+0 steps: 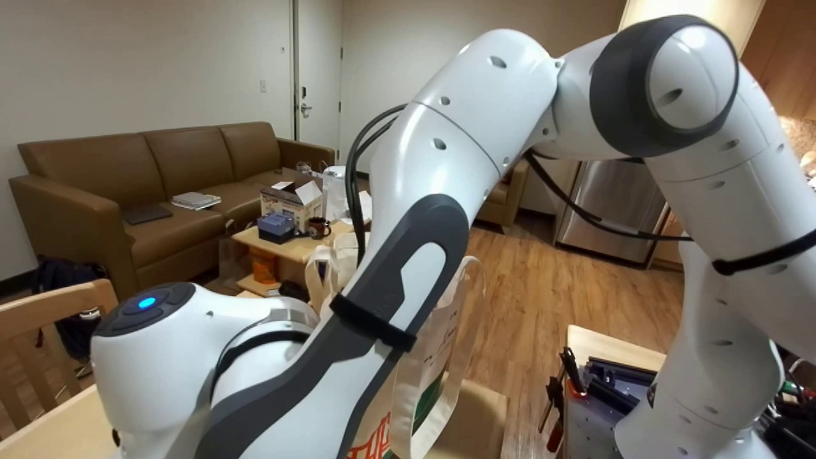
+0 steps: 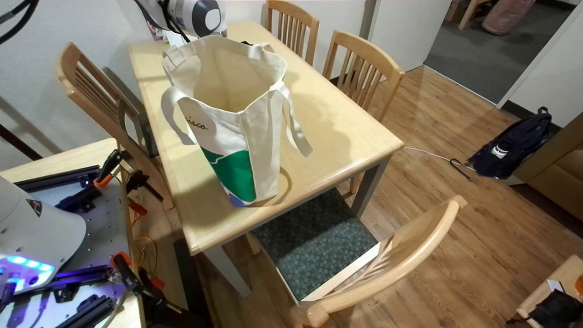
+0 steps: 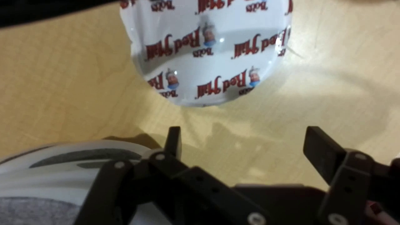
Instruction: Move the yogurt to the right side of the table
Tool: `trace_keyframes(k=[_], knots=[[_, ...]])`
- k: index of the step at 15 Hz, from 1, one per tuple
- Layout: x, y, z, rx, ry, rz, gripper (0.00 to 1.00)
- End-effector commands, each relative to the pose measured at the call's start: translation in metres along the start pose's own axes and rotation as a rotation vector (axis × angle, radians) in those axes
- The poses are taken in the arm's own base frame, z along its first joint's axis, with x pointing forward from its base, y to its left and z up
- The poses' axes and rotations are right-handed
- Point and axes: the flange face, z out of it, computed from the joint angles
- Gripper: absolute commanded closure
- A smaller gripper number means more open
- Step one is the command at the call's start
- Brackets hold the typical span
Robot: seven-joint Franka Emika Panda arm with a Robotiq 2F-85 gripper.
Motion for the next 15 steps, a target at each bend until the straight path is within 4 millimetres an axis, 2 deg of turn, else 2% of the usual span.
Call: trace_keyframes(k=[1, 10, 12, 15], knots=[[0.001, -0.002, 0.016, -0.002, -0.024, -0.030, 0.00], [-0.035, 0.003, 0.023, -0.053, -0.218, -0.124, 0.00], [-0.044, 0.006, 0.020, -0.082, -0.242, -0.139, 0.00], [-0.071, 0.012, 0.009, -0.105, -0.282, -0.151, 0.00]])
